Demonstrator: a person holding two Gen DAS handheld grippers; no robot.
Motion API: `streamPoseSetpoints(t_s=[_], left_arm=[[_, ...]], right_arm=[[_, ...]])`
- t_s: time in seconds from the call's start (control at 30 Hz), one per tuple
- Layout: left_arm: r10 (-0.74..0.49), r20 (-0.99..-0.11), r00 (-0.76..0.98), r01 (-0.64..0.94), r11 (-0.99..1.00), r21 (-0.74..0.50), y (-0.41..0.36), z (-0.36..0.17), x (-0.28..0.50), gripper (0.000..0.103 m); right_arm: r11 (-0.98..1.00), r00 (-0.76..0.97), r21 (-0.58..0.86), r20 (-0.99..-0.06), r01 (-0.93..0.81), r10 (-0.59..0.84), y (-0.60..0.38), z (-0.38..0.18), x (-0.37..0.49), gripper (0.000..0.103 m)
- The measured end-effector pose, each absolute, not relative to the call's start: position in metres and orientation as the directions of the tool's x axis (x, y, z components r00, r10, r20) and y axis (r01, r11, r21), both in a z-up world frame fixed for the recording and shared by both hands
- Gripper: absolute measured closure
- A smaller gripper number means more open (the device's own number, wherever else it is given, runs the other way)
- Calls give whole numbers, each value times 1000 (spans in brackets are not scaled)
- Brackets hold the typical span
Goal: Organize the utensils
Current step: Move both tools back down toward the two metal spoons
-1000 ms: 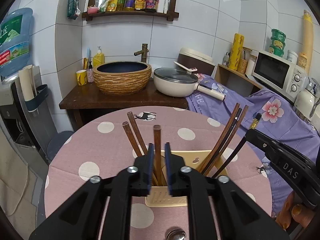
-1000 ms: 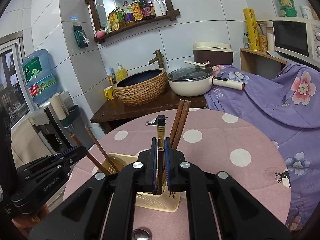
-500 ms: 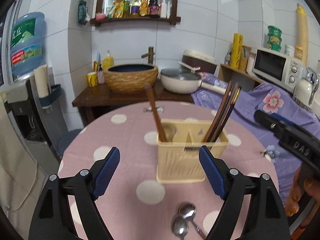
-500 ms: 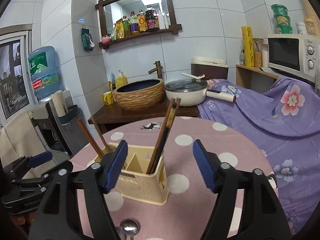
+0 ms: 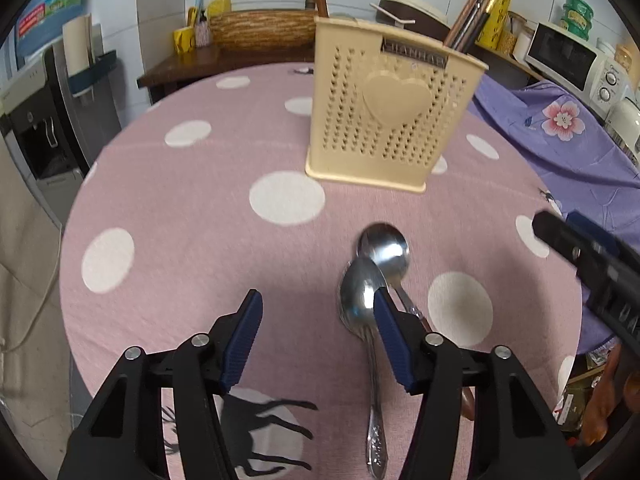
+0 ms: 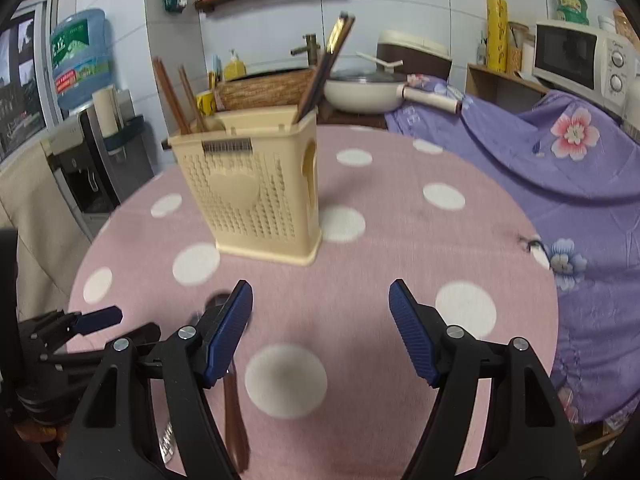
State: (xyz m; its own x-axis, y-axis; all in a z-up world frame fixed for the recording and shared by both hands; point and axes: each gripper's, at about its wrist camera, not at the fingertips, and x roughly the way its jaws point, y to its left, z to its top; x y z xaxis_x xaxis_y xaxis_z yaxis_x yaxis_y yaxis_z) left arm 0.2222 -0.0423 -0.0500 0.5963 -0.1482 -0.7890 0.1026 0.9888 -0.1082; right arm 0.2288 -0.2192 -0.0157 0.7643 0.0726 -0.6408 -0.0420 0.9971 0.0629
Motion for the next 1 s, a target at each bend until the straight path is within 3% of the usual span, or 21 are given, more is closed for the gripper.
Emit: streamPoseSetpoints(t_s=[0.67,1.0], left_arm=[[-109,-816,567,80,994,-77,-90,-70,239,48],[-105,-827,552,83,994,-71,-96,-75,244,71]], right_arm=[[996,753,78,-658,33,26,-250,-43,198,32],[995,747,97,-664,38,36,-253,-47,201,32]])
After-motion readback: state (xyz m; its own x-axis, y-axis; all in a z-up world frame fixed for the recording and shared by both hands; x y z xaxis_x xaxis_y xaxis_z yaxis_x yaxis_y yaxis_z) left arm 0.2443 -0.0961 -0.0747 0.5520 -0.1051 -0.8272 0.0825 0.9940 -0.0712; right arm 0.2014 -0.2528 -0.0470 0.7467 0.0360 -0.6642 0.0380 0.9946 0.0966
